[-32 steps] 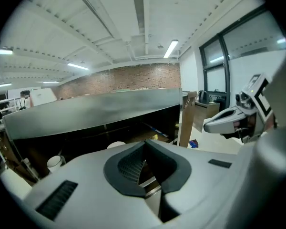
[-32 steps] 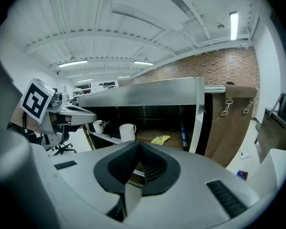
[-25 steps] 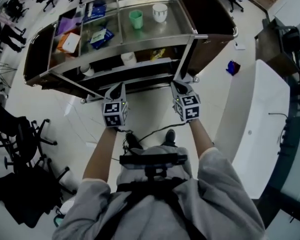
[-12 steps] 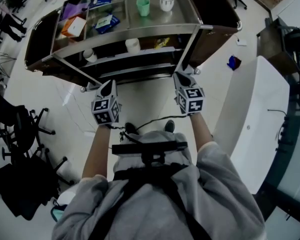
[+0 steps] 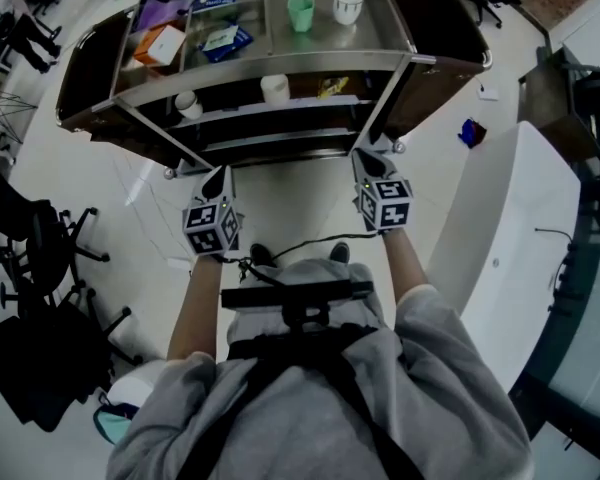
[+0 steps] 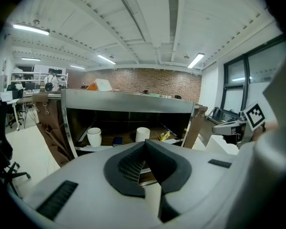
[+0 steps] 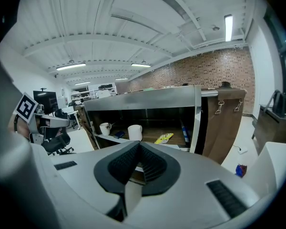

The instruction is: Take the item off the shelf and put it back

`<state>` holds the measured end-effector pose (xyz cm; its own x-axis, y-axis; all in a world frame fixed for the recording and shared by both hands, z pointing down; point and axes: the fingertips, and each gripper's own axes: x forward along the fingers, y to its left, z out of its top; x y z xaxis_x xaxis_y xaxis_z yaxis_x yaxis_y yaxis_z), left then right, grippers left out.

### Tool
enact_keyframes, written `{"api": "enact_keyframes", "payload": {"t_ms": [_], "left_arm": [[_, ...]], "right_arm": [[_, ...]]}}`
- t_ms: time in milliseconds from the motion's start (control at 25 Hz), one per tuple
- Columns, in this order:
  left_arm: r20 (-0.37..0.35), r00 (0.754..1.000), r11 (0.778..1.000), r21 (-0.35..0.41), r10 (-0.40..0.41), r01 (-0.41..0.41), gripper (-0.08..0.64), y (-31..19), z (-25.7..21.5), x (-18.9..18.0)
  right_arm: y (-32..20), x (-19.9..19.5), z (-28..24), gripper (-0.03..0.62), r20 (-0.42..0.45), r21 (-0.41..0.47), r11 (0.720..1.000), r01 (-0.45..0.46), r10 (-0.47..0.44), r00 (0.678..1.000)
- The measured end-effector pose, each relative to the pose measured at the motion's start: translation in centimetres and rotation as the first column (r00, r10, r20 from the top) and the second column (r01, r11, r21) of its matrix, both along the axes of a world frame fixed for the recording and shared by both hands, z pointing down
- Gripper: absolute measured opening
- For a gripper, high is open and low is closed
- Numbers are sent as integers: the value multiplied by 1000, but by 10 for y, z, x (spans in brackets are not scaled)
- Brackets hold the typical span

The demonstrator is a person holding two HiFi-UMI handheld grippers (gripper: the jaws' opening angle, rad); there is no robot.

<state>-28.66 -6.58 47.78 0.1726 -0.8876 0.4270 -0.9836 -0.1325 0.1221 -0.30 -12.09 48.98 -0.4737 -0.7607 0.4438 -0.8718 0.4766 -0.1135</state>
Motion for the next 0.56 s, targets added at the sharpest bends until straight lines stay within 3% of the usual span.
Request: {"api": "enact_keyframes", "payload": {"t_ms": [560], "left_arm": [[-19,1000,1000,-18,-20,20,6,10,9,-3]], "right_arm": [[-1,-4,3,9,-7,-3,1000,22,-22,1000]]}}
